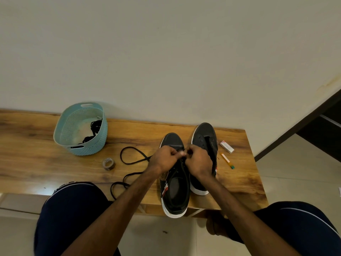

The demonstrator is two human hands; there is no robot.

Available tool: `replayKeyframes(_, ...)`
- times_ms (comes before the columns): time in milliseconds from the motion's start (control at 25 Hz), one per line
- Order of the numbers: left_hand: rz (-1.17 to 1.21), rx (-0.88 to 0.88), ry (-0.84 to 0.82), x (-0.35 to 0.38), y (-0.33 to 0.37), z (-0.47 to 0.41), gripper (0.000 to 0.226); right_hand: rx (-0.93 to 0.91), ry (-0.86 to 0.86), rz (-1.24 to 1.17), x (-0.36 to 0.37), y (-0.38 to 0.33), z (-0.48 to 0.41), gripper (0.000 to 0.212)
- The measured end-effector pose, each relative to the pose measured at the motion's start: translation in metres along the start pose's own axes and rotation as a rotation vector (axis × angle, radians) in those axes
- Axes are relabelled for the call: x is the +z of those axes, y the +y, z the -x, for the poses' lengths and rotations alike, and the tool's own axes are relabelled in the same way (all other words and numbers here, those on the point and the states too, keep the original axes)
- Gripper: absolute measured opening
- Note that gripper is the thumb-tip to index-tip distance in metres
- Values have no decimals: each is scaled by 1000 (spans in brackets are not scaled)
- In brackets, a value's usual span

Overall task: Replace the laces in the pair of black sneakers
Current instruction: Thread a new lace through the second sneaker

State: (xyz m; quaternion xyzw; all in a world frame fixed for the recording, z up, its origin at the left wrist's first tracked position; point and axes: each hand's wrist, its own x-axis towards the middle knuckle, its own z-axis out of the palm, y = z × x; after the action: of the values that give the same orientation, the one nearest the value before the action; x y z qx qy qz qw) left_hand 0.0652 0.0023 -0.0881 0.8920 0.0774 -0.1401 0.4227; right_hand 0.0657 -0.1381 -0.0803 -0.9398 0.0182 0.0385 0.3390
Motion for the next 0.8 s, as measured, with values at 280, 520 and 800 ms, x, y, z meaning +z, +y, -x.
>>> replayKeyframes(280, -350, 56, 270, -3, 2, 7, 58, 140, 148, -1197, -69, -35, -6, 18)
replayKeyframes(520, -223, -102, 215, 2, -16, 23, 100, -163, -7, -125, -60, -9, -8, 9)
replayKeyframes(800, -292, -87, 121, 15, -23, 29, 59, -127, -337, 491, -38, -23, -3, 23)
